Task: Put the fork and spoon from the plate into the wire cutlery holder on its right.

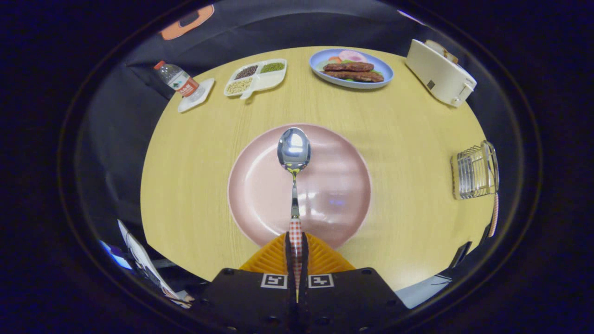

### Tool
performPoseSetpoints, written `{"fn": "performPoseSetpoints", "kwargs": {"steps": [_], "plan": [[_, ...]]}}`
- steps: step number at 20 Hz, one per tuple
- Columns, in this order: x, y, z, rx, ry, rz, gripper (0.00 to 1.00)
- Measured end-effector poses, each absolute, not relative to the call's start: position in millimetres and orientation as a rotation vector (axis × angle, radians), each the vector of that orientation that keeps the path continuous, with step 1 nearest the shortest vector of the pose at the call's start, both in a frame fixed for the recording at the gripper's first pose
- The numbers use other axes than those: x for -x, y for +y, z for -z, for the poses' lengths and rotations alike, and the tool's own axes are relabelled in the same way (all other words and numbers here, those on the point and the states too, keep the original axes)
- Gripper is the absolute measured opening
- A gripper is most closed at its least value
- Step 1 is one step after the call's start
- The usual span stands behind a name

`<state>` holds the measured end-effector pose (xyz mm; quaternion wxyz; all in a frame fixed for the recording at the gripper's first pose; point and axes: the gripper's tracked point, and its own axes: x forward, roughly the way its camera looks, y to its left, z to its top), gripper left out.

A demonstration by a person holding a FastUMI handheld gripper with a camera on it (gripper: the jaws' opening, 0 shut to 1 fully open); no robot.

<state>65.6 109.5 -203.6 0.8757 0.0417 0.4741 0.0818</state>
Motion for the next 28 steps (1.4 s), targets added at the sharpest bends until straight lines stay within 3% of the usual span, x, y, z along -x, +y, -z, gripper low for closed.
{"fn": "performPoseSetpoints", "kwargs": {"steps": [8,14,21,28], "plan": [[-35,-22,160,-0.107,0.913,-0.226,0.02],[-25,-132,142,-0.108,0.901,-0.142,0.02],[-10,-188,148,-0.129,1.043,-0.078,0.02],[-20,-190,154,-0.061,1.189,-0.080,0.02]]}}
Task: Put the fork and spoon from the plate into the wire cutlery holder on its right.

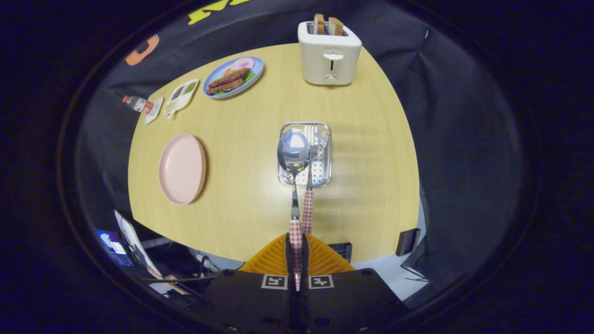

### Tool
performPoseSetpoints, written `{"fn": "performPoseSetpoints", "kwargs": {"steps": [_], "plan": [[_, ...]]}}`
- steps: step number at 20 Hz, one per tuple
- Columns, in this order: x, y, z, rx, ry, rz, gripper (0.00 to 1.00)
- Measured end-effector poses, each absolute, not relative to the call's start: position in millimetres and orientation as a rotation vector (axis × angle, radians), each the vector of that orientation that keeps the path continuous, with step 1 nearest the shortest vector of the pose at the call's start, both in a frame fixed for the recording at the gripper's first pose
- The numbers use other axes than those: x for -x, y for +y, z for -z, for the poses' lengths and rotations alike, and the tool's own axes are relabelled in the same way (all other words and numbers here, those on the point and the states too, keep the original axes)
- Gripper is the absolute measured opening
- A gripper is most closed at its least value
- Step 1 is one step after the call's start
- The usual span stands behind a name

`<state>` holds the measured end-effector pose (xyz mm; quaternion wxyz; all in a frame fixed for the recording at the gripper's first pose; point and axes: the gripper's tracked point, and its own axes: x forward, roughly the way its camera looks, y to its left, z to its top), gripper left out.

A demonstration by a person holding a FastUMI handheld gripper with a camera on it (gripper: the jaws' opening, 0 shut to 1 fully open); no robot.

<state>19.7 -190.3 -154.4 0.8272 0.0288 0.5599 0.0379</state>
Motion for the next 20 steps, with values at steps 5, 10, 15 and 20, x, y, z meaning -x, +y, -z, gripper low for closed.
{"fn": "performPoseSetpoints", "kwargs": {"steps": [5,10,15,20], "plan": [[-32,-186,149,-0.065,1.223,-0.057,0.03],[-34,-187,149,-0.091,1.245,-0.035,0.06],[-41,-189,143,-0.083,1.202,-0.022,0.12],[-48,-188,123,-0.102,1.114,-0.001,0.14]]}}
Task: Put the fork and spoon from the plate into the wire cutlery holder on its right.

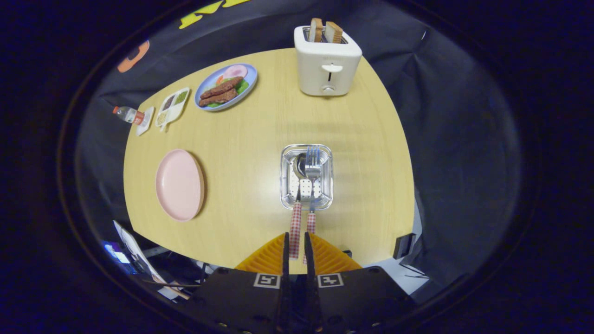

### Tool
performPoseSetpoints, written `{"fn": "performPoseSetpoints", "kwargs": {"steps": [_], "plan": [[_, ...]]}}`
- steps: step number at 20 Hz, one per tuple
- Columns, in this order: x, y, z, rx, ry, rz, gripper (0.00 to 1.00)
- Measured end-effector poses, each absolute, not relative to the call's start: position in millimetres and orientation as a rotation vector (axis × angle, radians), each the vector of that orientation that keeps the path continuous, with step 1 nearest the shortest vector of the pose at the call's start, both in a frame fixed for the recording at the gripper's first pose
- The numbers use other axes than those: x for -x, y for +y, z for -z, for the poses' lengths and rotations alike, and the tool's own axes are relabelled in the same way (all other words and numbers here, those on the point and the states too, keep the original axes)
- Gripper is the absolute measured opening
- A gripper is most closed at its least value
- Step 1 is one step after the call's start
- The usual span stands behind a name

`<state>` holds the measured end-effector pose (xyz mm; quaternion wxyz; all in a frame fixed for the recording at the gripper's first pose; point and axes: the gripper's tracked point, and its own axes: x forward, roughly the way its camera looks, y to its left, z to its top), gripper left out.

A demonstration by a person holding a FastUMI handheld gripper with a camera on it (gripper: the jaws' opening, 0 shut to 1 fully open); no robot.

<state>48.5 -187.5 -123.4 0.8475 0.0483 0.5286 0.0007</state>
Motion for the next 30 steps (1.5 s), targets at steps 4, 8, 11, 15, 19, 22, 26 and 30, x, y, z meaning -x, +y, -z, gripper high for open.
{"fn": "performPoseSetpoints", "kwargs": {"steps": [4,8,11,15,19,22,26,30], "plan": [[-50,-180,100,-0.126,1.003,0.002,0.30],[-47,-170,61,-0.129,0.825,-0.008,0.53],[-42,-164,31,-0.121,0.686,-0.002,0.65],[-26,-143,-8,-0.129,0.532,-0.023,0.80],[-4,-114,-50,-0.129,0.353,-0.035,0.88],[13,-85,-79,-0.091,0.208,-0.054,0.96],[53,-46,-119,-0.071,0.039,-0.080,0.97],[77,-8,-148,-0.058,-0.140,-0.104,0.96]]}}
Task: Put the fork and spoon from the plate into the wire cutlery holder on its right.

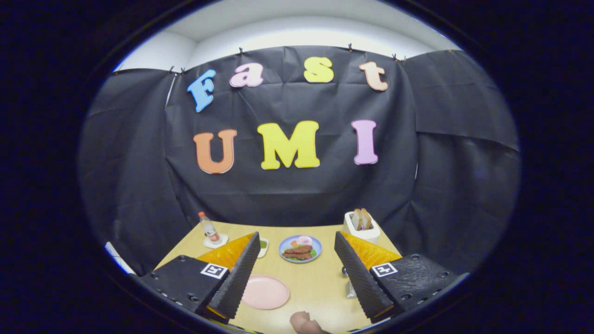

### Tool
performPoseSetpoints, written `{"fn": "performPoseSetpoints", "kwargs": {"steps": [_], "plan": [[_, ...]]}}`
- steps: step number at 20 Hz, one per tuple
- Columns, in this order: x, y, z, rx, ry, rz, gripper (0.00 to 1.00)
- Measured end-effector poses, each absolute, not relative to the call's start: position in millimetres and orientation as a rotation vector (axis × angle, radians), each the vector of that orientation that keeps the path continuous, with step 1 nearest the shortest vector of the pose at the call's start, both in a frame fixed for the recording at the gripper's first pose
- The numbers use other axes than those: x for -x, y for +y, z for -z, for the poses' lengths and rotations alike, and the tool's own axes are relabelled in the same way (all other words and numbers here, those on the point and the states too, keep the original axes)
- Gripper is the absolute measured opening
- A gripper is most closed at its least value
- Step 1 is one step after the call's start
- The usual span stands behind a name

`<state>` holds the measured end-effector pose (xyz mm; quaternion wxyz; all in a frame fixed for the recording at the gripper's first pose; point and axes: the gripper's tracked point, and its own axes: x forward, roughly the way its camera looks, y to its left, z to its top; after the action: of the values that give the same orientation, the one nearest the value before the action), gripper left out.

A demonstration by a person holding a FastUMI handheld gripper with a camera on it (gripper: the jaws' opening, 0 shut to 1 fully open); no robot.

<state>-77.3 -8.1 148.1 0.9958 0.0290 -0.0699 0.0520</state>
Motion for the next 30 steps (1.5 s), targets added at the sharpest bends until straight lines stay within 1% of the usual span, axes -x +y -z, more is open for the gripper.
{"fn": "performPoseSetpoints", "kwargs": {"steps": [4,9,22,30], "plan": [[97,32,-152,-0.019,-0.222,-0.135,0.96],[103,69,-132,-0.035,-0.208,-0.161,0.97],[104,85,-142,-0.038,-0.238,-0.090,0.97],[102,81,-132,-0.025,-0.222,-0.060,0.97]]}}
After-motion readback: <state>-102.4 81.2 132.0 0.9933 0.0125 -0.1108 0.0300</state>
